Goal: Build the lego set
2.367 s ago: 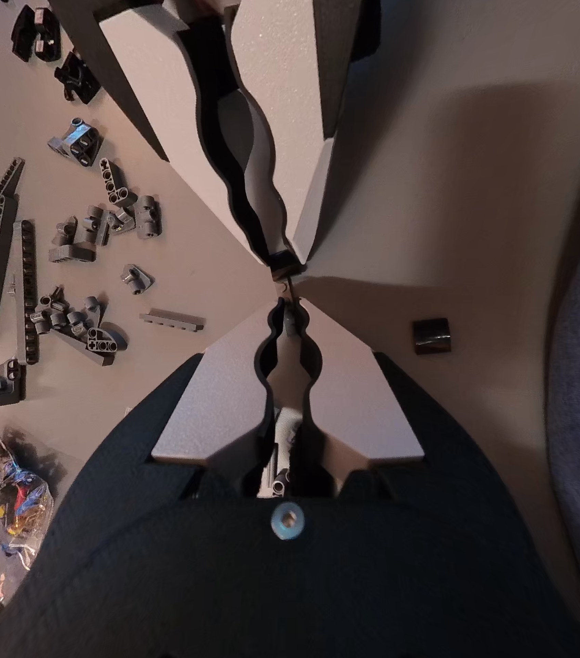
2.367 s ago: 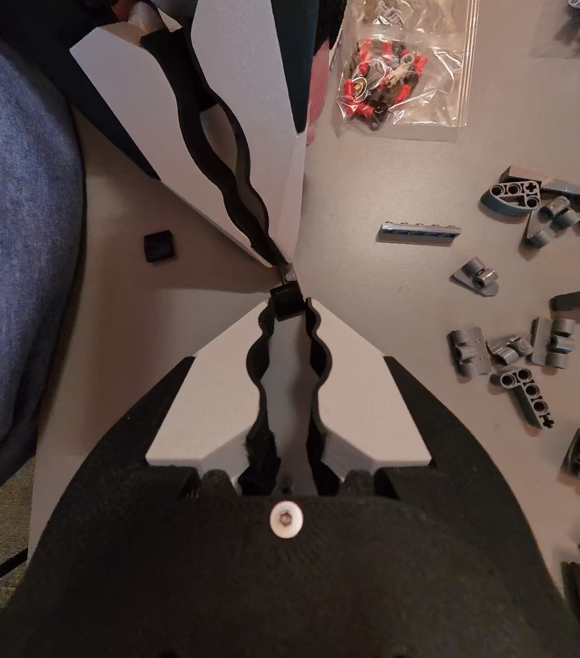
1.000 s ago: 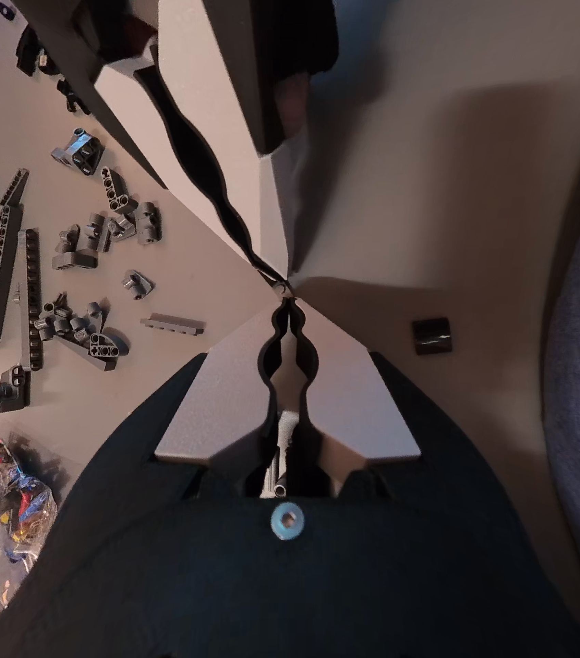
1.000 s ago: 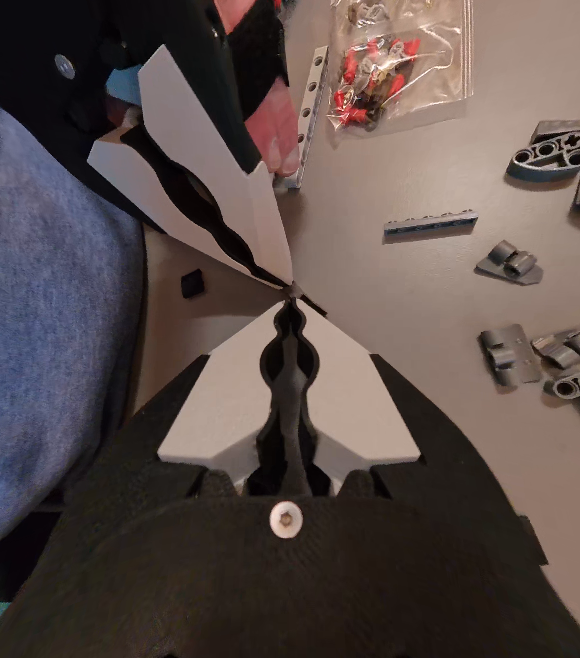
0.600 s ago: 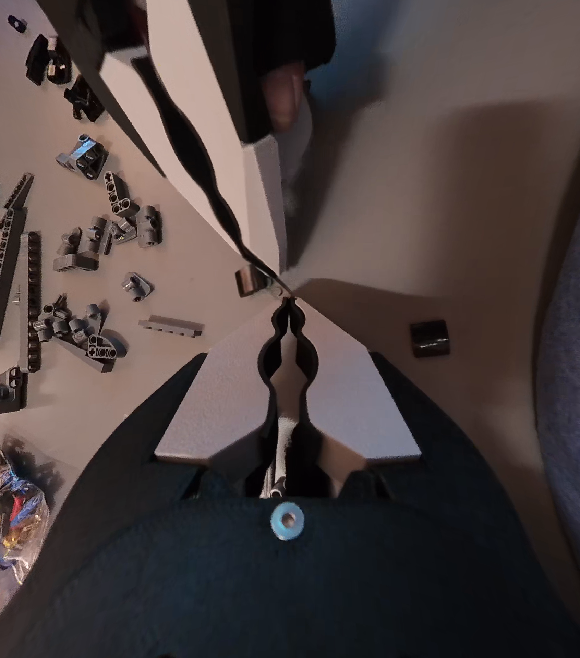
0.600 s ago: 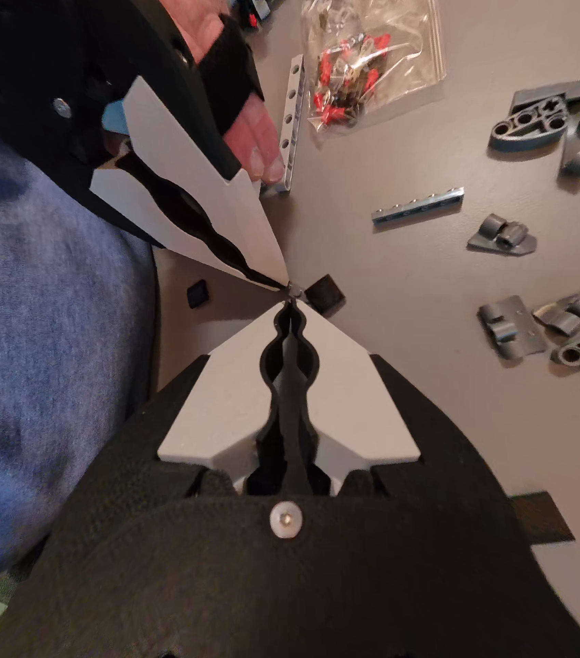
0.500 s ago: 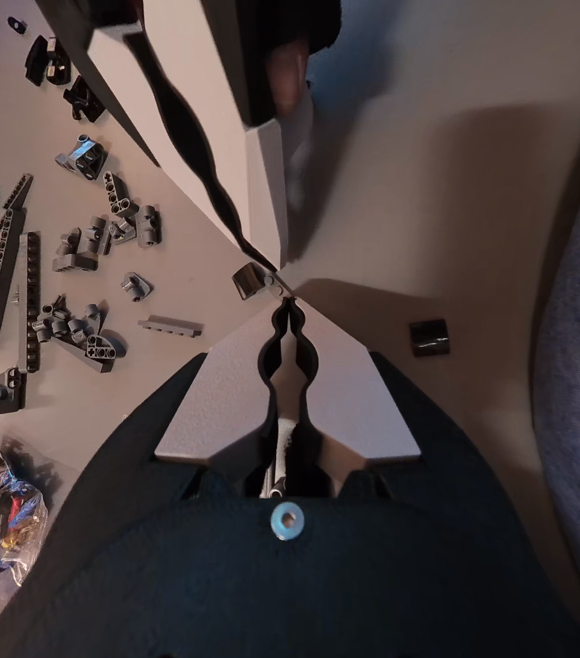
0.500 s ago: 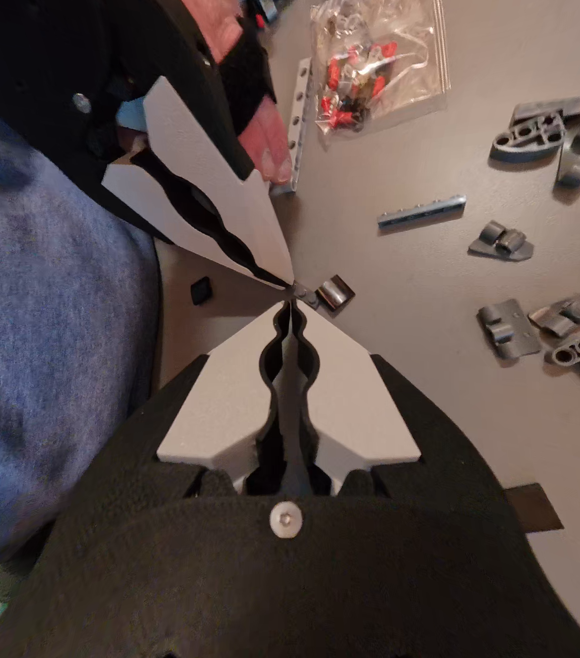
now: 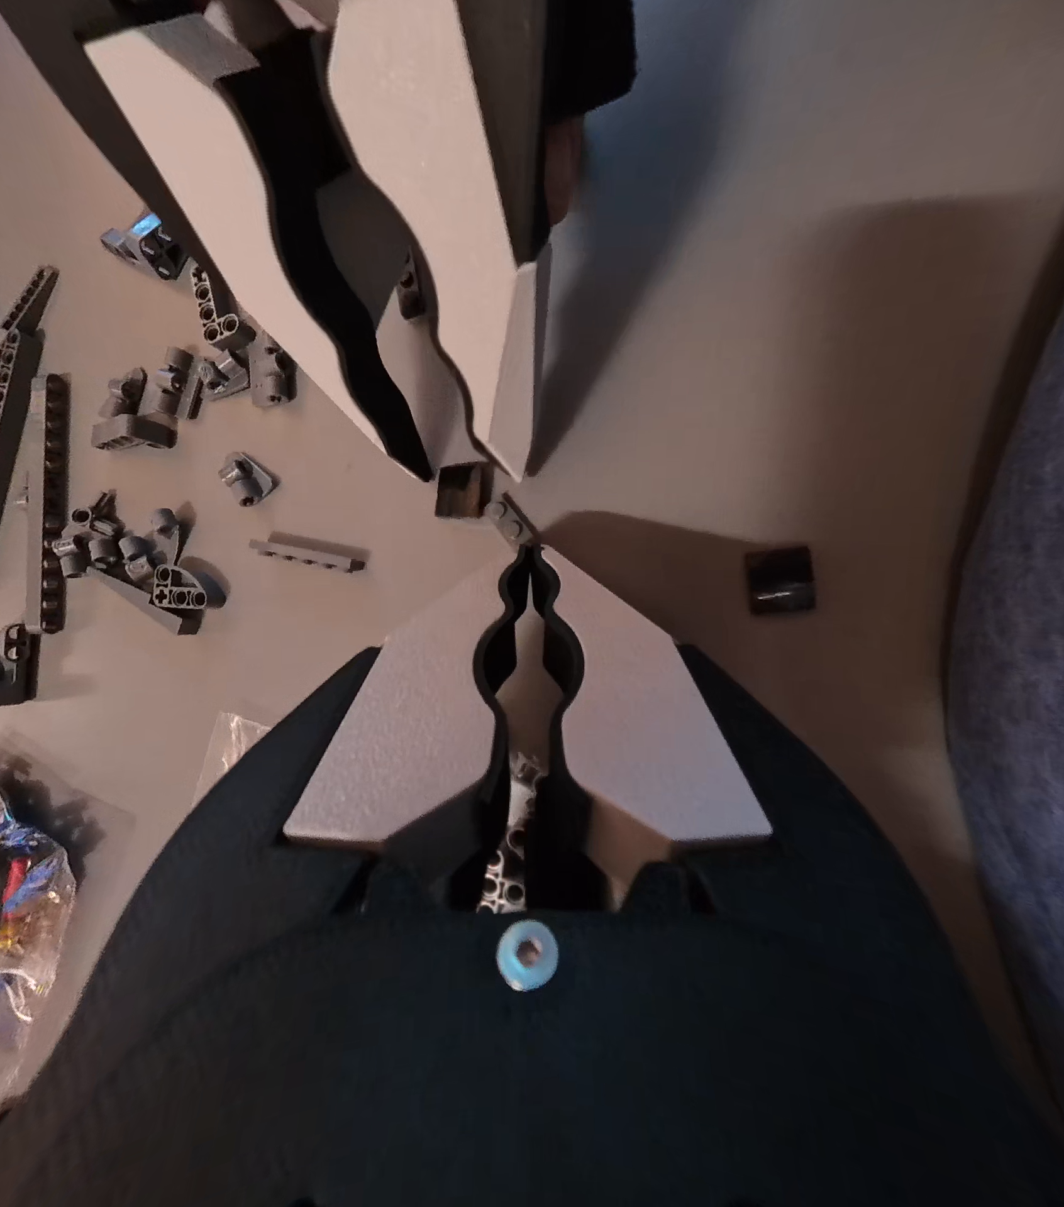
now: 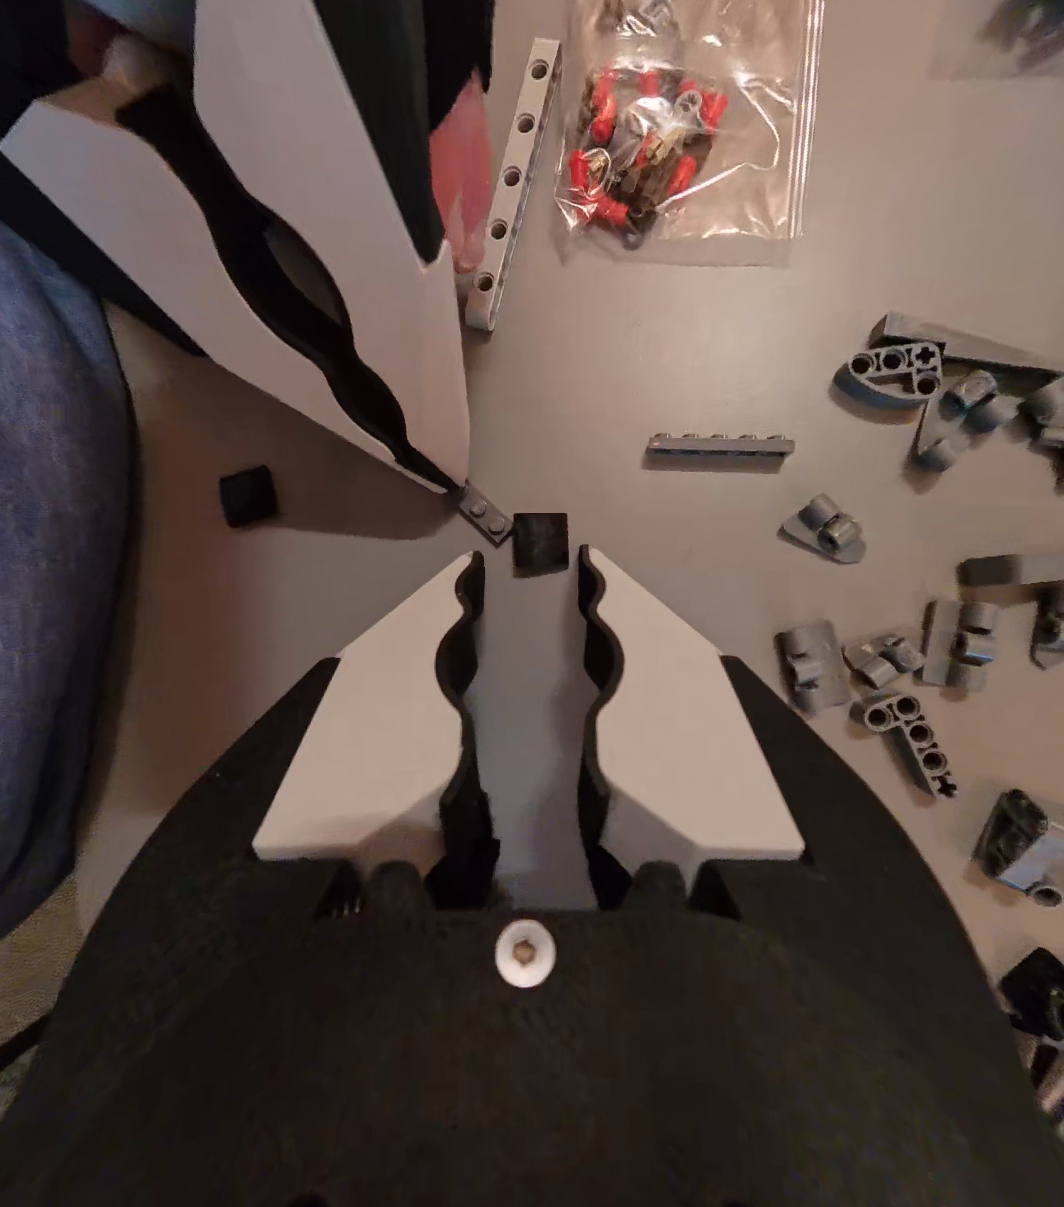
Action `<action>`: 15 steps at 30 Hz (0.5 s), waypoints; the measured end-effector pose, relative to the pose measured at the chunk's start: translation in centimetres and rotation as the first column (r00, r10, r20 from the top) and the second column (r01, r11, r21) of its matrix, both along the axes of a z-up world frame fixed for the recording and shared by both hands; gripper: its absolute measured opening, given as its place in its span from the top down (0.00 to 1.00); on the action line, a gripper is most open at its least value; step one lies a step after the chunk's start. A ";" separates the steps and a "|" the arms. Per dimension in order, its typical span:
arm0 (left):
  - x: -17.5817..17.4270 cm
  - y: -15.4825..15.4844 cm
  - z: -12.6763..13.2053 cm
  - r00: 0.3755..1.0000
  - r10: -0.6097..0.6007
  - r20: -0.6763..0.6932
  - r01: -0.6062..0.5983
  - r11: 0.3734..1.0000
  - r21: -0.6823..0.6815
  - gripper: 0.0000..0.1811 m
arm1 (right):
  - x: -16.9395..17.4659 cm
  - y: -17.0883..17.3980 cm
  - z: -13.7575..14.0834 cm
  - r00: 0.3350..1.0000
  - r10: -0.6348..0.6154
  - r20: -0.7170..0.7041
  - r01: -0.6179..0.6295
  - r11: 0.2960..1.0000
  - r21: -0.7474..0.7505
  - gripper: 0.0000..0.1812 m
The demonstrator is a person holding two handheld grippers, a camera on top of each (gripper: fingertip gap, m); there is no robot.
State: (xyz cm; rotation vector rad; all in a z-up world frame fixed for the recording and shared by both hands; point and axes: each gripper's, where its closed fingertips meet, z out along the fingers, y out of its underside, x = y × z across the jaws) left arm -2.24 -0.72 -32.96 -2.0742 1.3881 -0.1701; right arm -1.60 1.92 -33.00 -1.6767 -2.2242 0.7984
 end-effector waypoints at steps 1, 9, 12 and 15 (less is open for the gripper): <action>-0.1 0.0 0.0 1.000 -0.002 0.001 0.002 1.000 -0.002 1.00 | -0.1 -0.1 0.1 1.000 0.017 -0.013 -0.016 1.000 0.018 0.86; -0.7 -0.1 0.0 1.000 -0.001 -0.014 0.001 1.000 0.000 1.00 | -0.2 -0.3 -0.1 0.996 0.080 0.042 -0.081 0.996 0.036 0.88; -0.7 -0.1 0.0 1.000 0.001 -0.003 -0.001 1.000 -0.001 1.00 | -0.1 -0.5 0.2 0.995 0.096 0.016 -0.097 0.995 0.035 0.85; -0.7 -0.1 0.0 1.000 -0.007 -0.003 0.007 1.000 -0.005 1.00 | 0.1 -0.2 0.3 0.983 0.182 -0.006 -0.180 0.977 0.115 0.85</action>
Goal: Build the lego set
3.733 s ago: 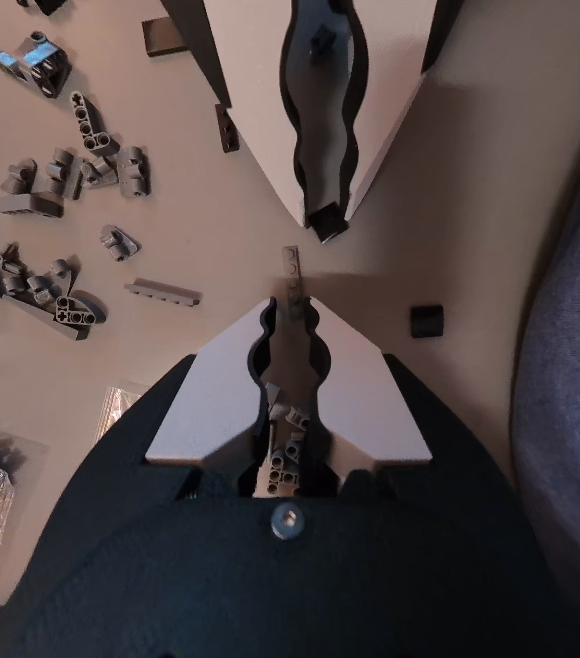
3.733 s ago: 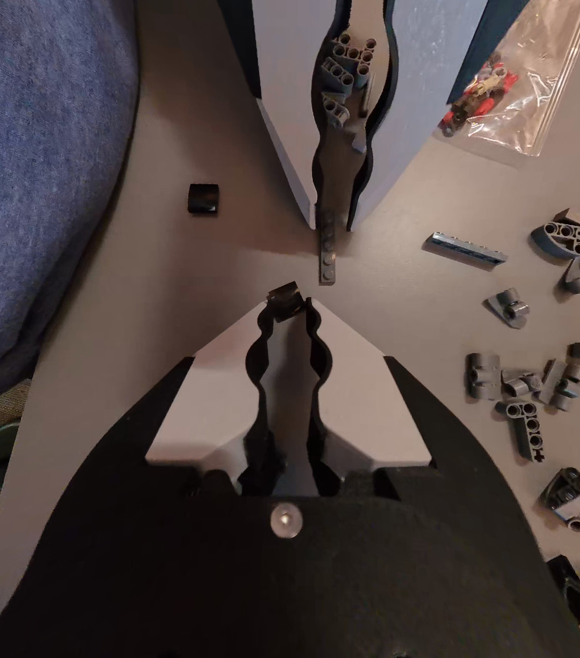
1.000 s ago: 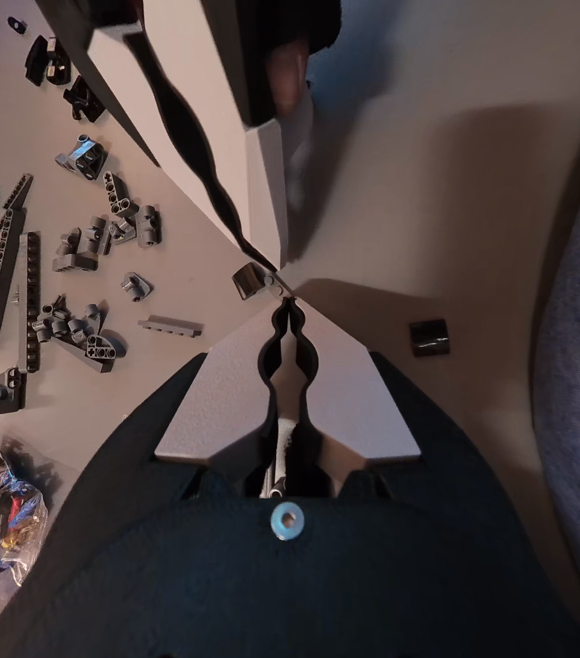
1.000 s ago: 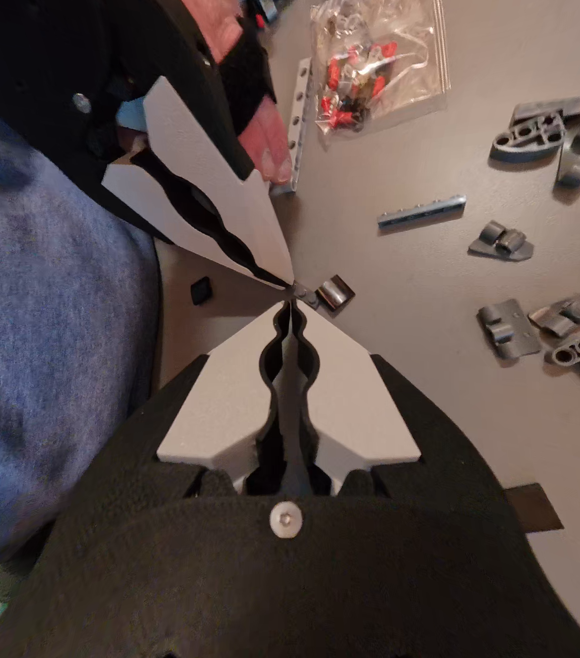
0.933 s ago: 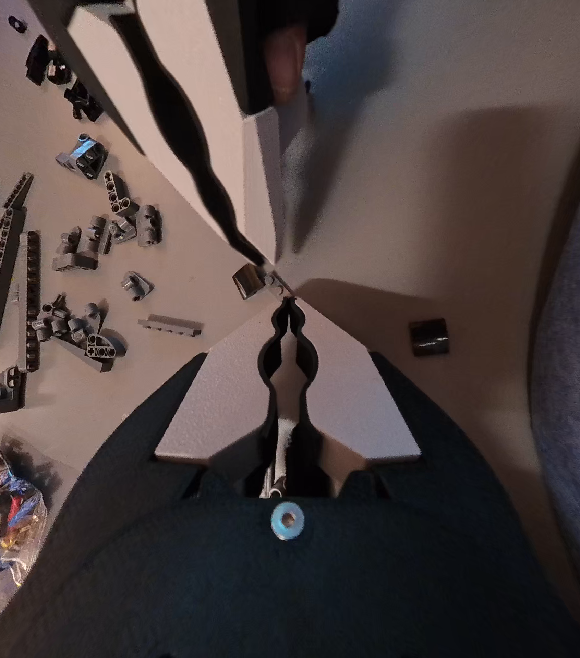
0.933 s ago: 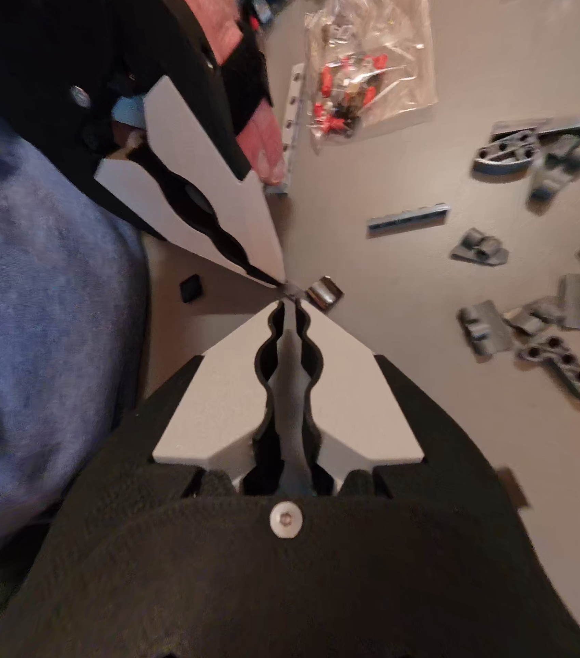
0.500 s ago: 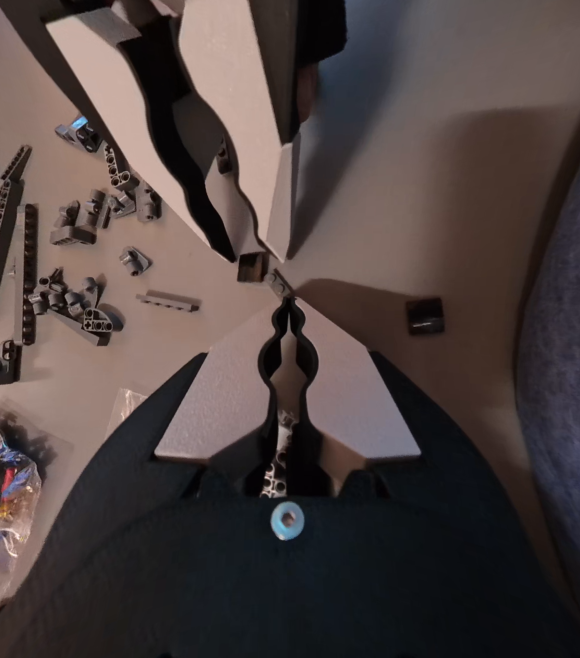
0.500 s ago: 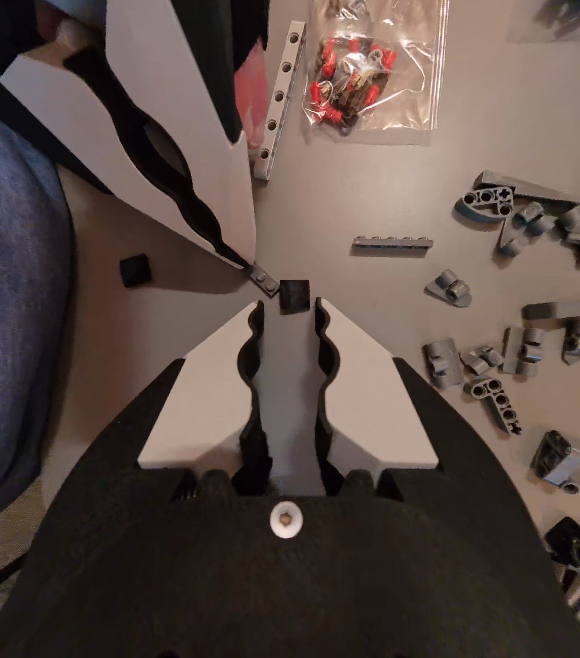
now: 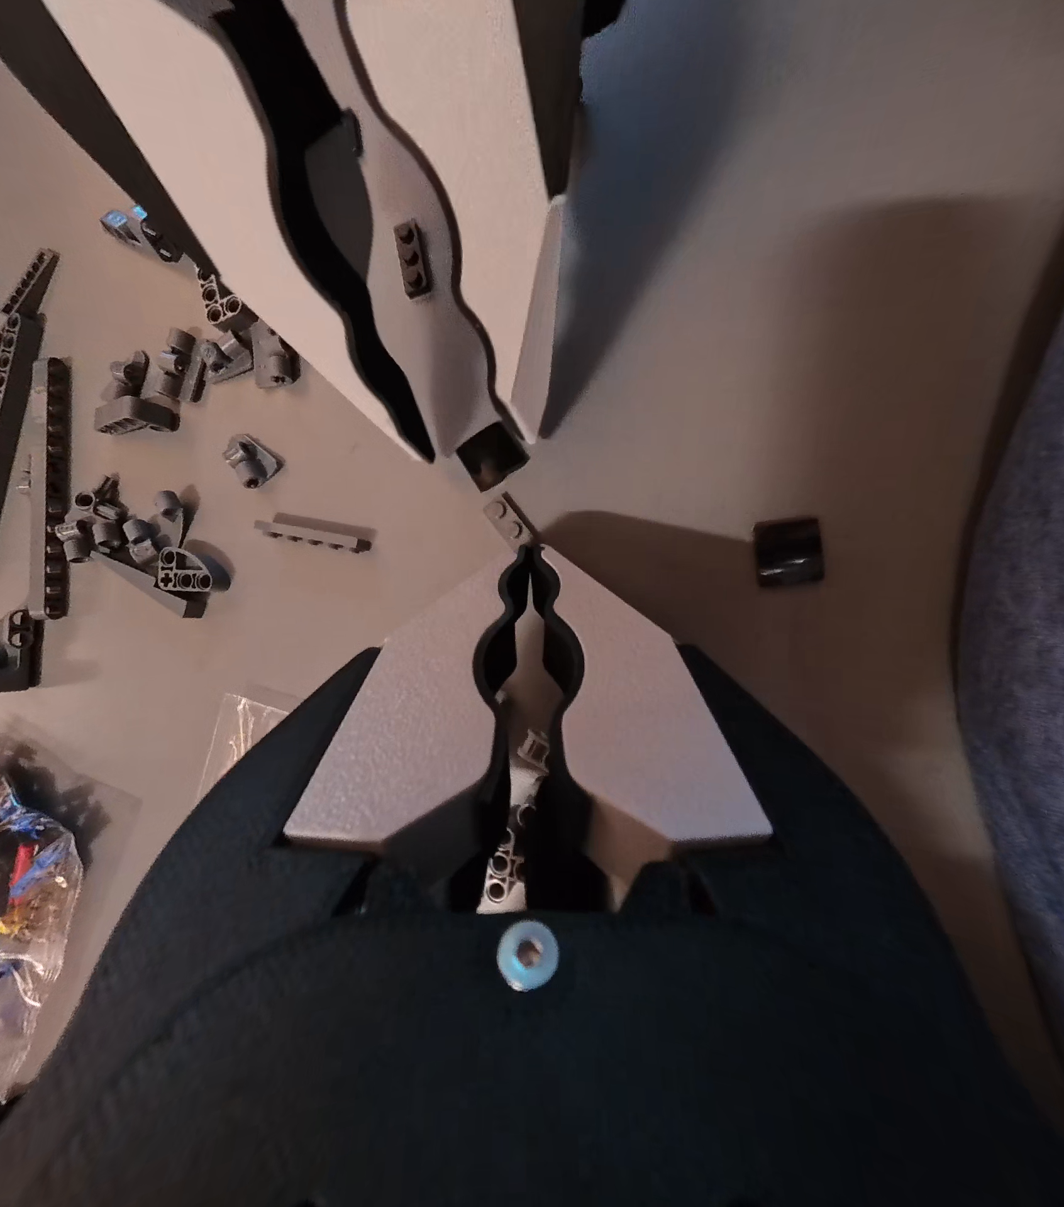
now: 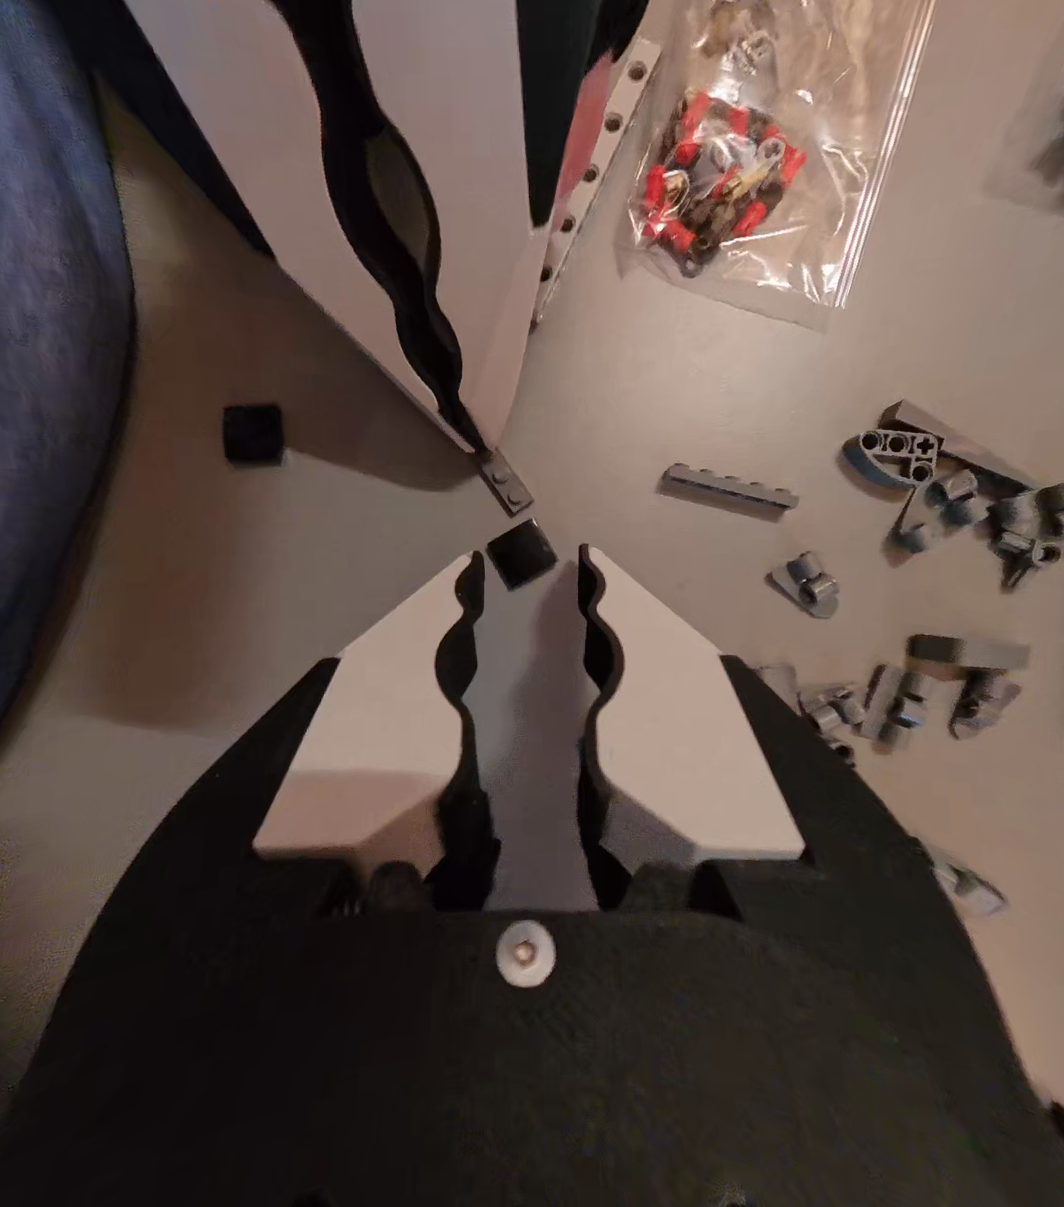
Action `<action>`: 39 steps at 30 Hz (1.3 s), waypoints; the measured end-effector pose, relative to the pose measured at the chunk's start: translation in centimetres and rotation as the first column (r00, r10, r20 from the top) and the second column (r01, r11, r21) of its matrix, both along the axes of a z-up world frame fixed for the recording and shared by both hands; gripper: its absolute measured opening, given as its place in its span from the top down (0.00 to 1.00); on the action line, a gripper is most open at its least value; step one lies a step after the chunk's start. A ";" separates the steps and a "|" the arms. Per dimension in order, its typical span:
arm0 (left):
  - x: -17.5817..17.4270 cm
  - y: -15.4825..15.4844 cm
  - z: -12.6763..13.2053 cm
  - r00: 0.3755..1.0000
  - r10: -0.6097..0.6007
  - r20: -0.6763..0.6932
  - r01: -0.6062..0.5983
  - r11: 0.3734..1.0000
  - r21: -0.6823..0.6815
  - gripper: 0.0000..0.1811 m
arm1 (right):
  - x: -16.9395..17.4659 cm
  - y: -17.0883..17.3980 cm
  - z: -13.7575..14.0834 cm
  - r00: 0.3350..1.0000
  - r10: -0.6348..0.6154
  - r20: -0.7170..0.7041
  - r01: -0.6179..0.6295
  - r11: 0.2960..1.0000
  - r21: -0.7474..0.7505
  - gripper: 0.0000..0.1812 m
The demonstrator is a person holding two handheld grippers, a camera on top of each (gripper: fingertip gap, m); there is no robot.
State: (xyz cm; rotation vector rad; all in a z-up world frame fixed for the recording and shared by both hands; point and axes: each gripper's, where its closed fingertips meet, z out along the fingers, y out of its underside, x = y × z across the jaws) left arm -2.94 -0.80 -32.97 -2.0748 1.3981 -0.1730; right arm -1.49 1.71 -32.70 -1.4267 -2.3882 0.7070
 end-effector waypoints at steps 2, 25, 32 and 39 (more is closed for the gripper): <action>0.0 0.0 0.0 1.000 -0.003 -0.008 0.003 1.000 0.000 1.00 | 0.3 0.2 -0.1 0.998 0.058 0.008 -0.058 0.998 0.037 0.89; -1.1 -1.5 0.0 0.999 0.011 -0.044 -0.012 1.000 -0.006 1.00 | -0.1 -3.2 0.1 0.981 0.184 -0.062 -0.184 0.983 0.005 0.85; -1.3 -2.0 0.0 0.996 -0.066 -0.055 0.067 0.998 0.013 1.00 | -0.5 -3.1 -0.4 0.975 0.218 -0.046 -0.218 0.976 -0.011 0.93; -1.3 -2.1 0.0 0.995 -0.083 -0.049 0.085 0.996 0.029 1.00 | -1.5 -3.0 0.9 0.968 0.220 -0.120 -0.228 0.972 -0.058 0.93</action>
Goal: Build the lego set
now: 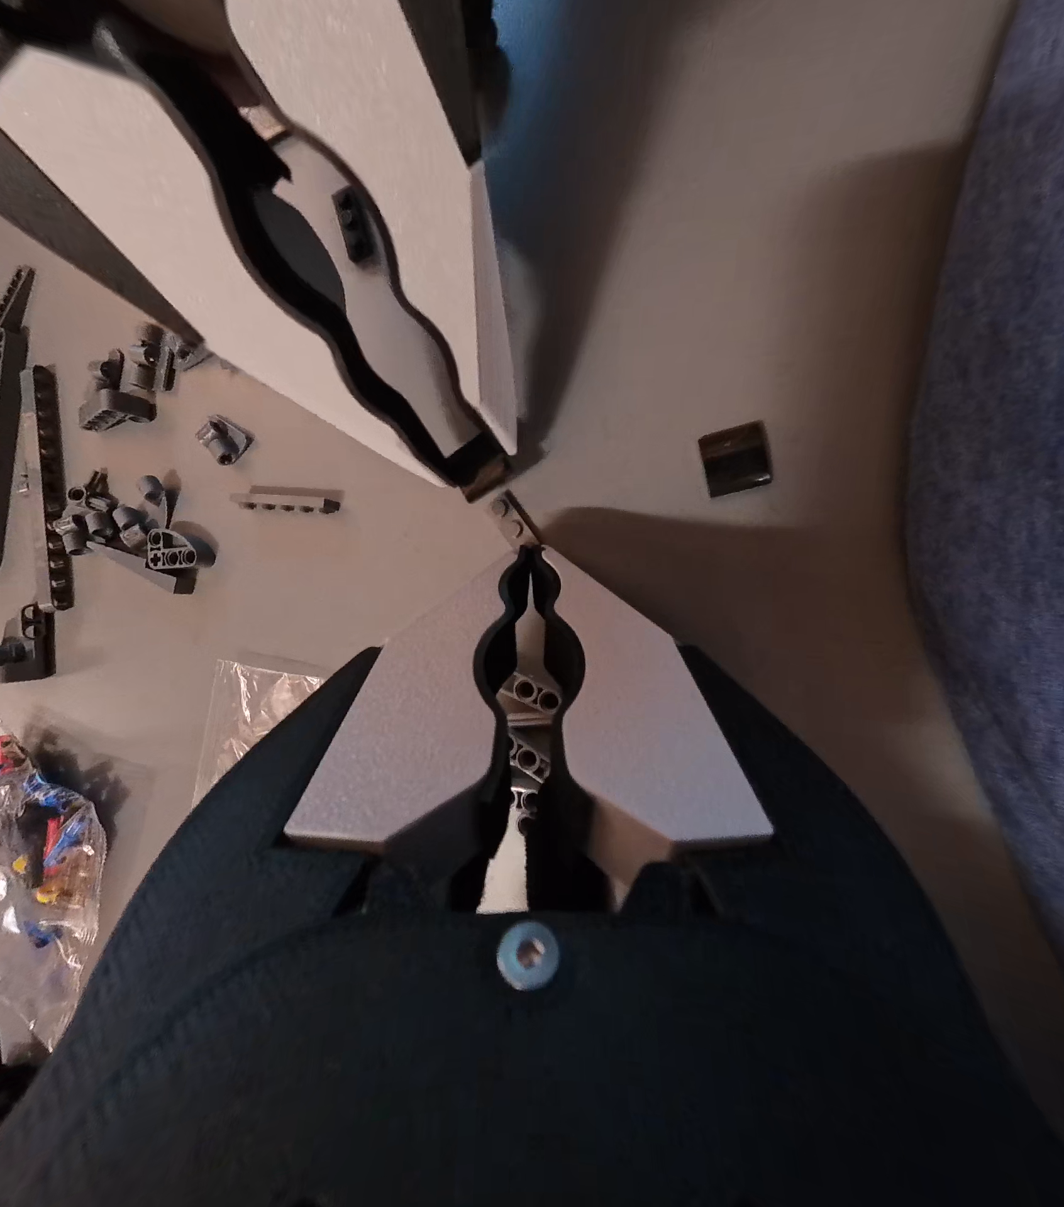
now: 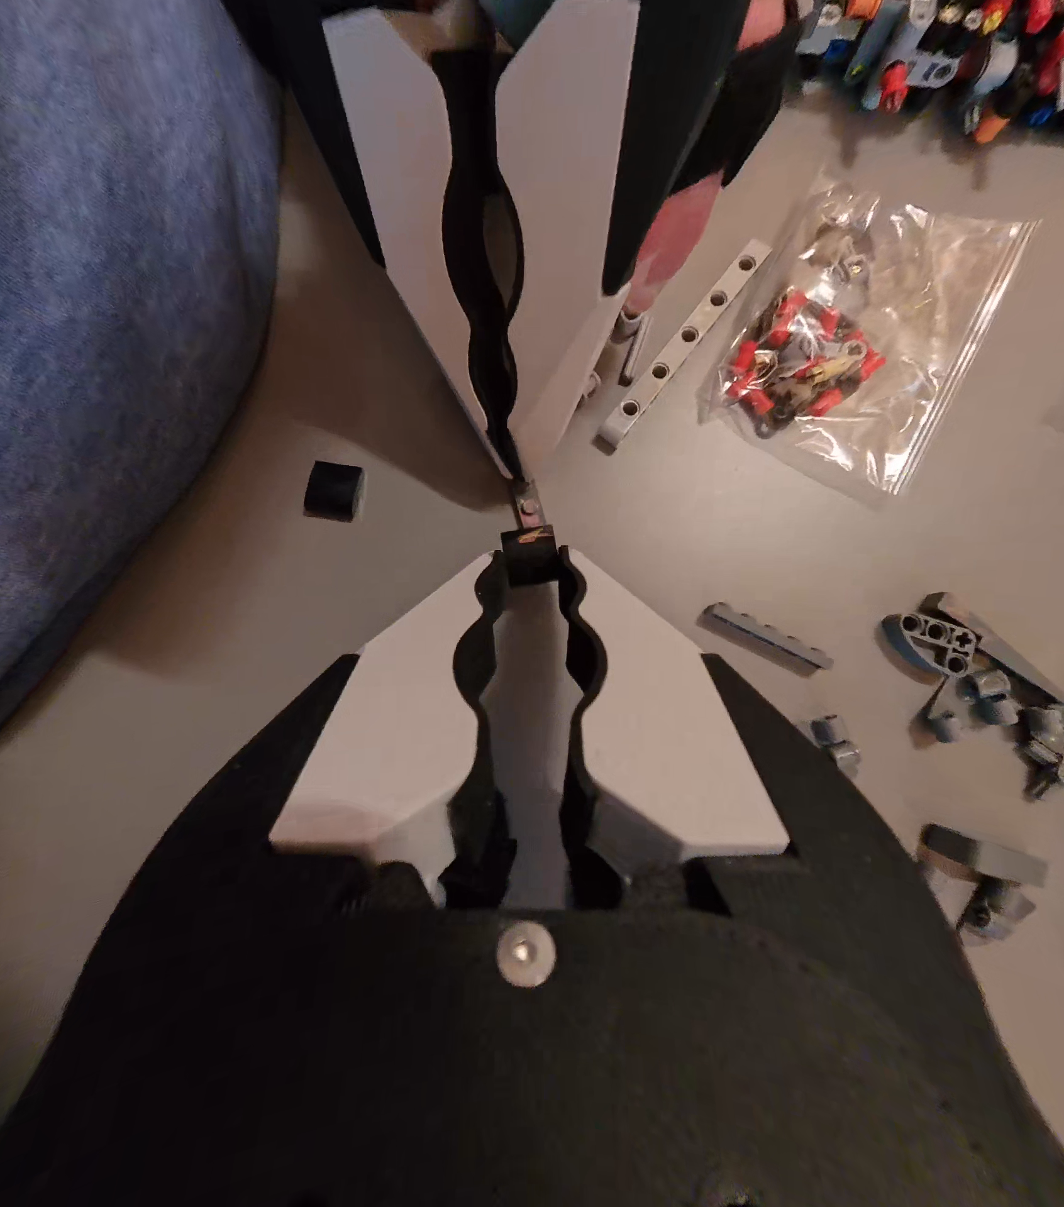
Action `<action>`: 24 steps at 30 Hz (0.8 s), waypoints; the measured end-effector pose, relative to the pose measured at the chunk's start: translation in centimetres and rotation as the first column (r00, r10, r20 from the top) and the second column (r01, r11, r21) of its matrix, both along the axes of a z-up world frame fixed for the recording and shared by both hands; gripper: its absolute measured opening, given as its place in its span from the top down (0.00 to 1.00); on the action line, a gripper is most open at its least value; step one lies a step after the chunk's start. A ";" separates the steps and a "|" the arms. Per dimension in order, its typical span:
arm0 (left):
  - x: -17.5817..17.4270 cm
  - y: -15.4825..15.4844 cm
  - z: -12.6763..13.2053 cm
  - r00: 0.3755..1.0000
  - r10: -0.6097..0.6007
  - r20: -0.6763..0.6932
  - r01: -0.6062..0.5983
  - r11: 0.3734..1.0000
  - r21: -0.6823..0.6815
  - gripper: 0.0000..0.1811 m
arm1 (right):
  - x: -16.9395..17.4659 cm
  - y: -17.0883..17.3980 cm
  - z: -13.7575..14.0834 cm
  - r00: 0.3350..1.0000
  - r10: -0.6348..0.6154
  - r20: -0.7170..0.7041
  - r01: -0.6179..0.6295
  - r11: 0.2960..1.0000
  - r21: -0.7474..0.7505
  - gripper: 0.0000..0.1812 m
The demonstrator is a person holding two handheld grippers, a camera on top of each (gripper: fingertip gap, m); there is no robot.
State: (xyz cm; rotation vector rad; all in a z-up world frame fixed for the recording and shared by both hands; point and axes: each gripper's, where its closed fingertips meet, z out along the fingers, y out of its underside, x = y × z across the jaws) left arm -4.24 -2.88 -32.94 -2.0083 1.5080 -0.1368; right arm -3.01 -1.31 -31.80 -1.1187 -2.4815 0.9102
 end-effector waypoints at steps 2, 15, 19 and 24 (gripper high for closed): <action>0.0 0.0 0.0 1.000 -0.001 -0.004 0.001 1.000 0.001 1.00 | -0.1 -0.1 -0.7 1.000 0.019 0.017 -0.019 1.000 0.017 0.93; 0.2 0.7 0.8 1.000 -0.001 0.005 0.001 0.997 0.077 1.00 | -0.3 -0.4 -1.3 0.998 0.041 0.038 -0.042 0.998 0.039 0.93; 0.6 1.2 1.4 1.000 -0.011 0.013 0.009 0.993 0.119 1.00 | -0.3 -0.4 -1.3 0.998 0.041 0.049 -0.043 0.998 0.042 0.92; 0.9 1.4 0.4 1.000 -0.021 -0.021 0.023 0.994 0.111 1.00 | -0.3 -0.4 -1.3 0.998 0.031 0.063 -0.034 0.998 0.045 0.93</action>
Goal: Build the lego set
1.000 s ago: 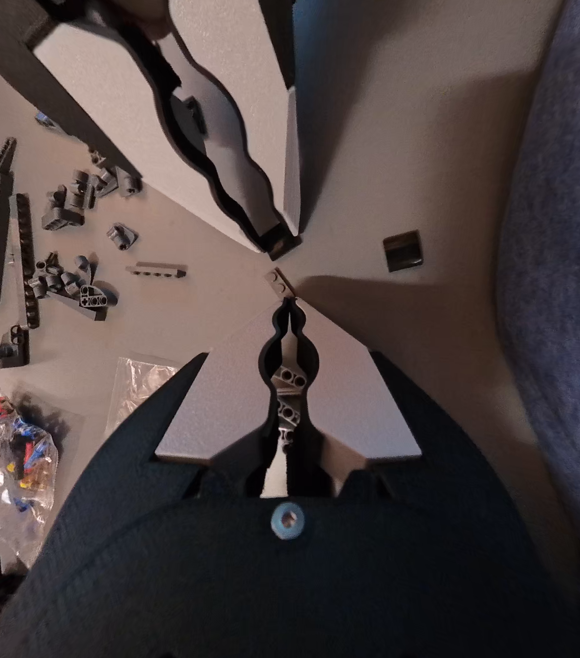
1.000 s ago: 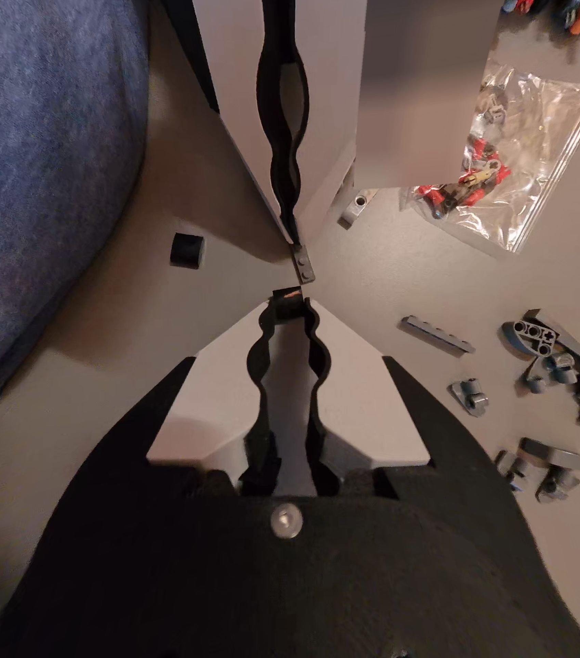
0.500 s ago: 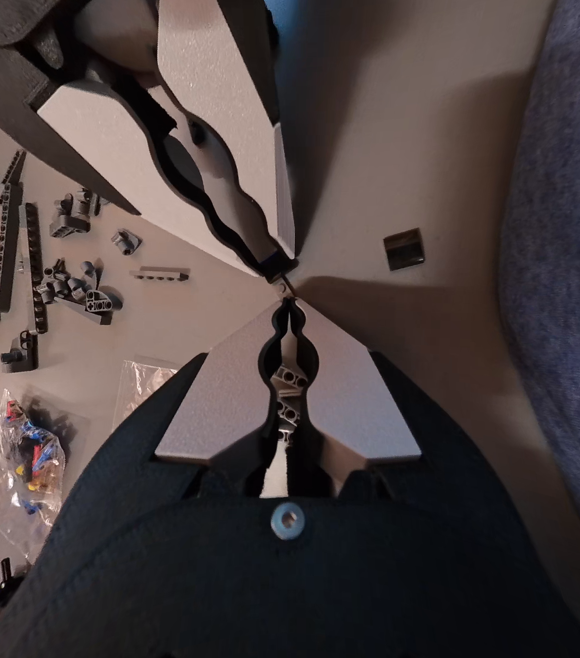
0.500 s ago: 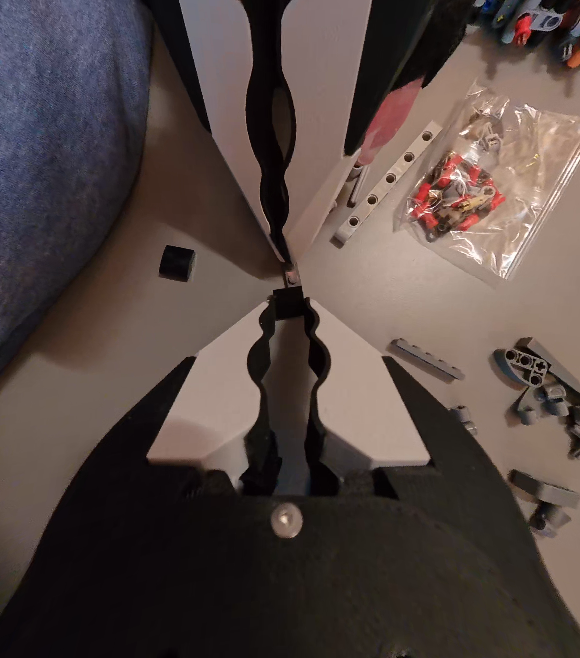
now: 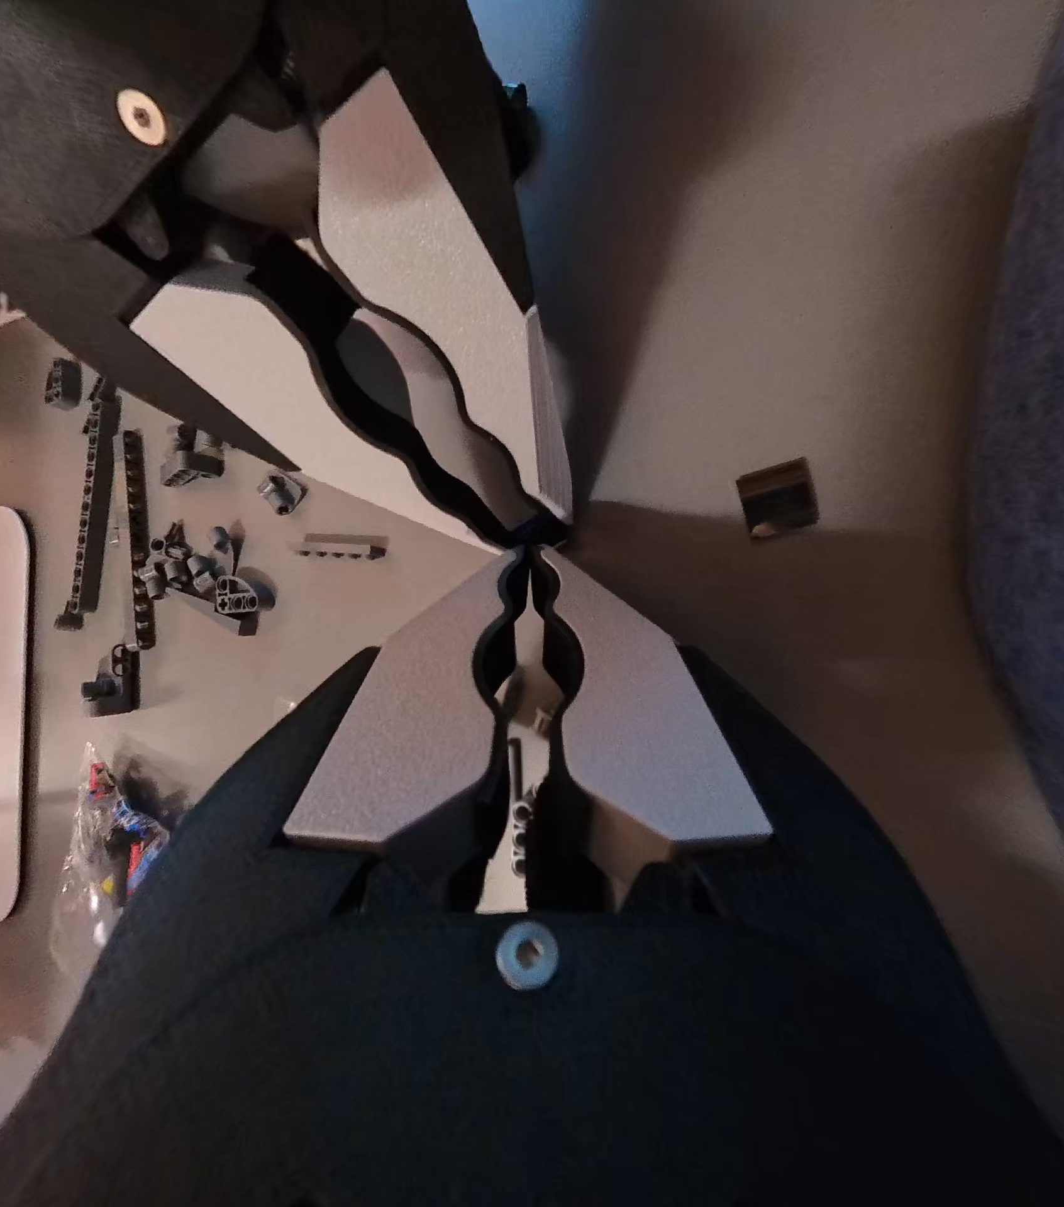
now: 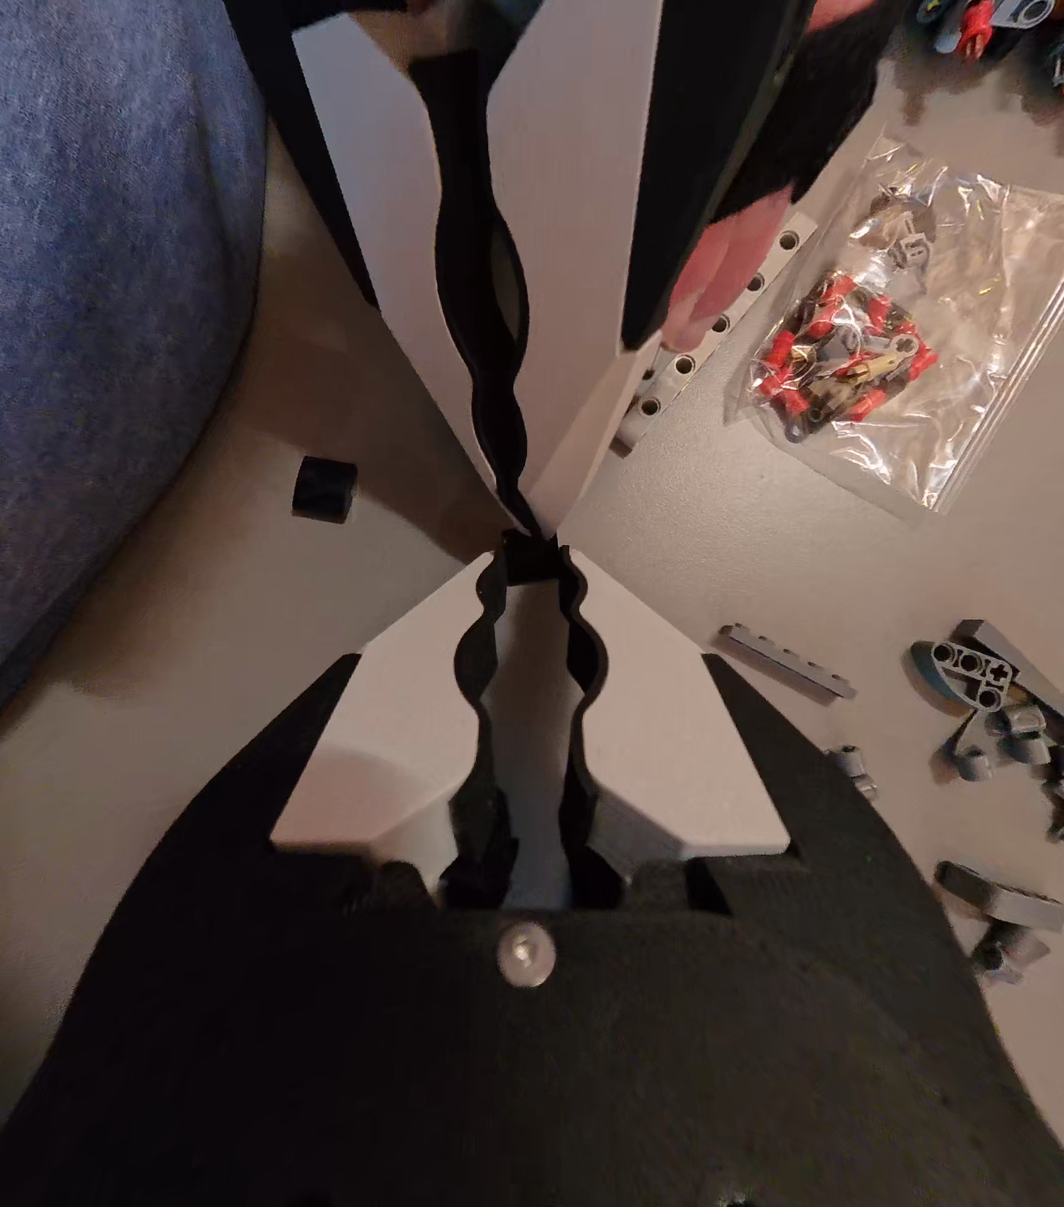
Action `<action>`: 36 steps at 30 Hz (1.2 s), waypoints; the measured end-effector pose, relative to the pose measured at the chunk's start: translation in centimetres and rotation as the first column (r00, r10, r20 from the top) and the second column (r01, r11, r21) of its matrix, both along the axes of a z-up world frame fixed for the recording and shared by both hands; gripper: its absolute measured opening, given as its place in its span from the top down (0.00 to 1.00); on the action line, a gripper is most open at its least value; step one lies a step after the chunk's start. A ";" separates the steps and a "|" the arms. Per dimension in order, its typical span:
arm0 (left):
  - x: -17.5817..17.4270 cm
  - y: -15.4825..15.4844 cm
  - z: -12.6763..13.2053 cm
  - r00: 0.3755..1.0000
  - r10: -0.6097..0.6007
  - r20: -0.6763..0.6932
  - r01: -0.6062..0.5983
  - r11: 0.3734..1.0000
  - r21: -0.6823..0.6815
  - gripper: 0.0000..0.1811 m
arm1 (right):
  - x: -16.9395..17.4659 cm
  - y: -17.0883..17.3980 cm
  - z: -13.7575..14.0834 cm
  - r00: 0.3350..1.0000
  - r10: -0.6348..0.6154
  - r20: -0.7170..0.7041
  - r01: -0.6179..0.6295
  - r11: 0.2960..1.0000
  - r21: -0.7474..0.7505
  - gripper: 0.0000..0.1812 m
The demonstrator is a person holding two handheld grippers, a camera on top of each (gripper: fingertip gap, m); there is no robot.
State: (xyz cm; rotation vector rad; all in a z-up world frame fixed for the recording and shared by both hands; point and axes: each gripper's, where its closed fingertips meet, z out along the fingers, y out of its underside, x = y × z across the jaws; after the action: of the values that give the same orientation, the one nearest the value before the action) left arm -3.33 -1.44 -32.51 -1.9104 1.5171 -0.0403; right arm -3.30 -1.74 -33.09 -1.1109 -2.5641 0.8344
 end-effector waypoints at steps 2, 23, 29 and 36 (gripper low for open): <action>0.2 0.1 0.0 1.000 0.001 0.013 -0.001 1.000 0.001 1.00 | 0.0 0.0 0.0 1.000 -0.007 0.005 0.007 1.000 -0.004 0.93; -2.0 -0.9 0.6 0.984 0.136 0.111 -0.125 0.987 -0.102 0.99 | 0.0 0.3 0.8 0.997 -0.080 0.020 0.081 0.996 -0.024 0.89; -2.0 -1.8 0.6 0.980 0.163 0.117 -0.150 0.983 -0.109 0.97 | 0.3 0.3 1.0 0.997 -0.077 0.018 0.077 0.997 0.004 0.87; -1.9 -1.9 0.0 0.982 0.171 0.076 -0.163 0.982 -0.097 0.95 | 0.0 -0.3 0.2 0.996 -0.086 0.034 0.085 0.996 0.035 0.87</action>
State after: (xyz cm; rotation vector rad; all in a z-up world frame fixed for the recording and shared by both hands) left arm -5.22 -3.33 -32.54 -2.0758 1.3153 -0.1145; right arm -3.33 -2.02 -32.91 -1.2261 -2.5288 0.7552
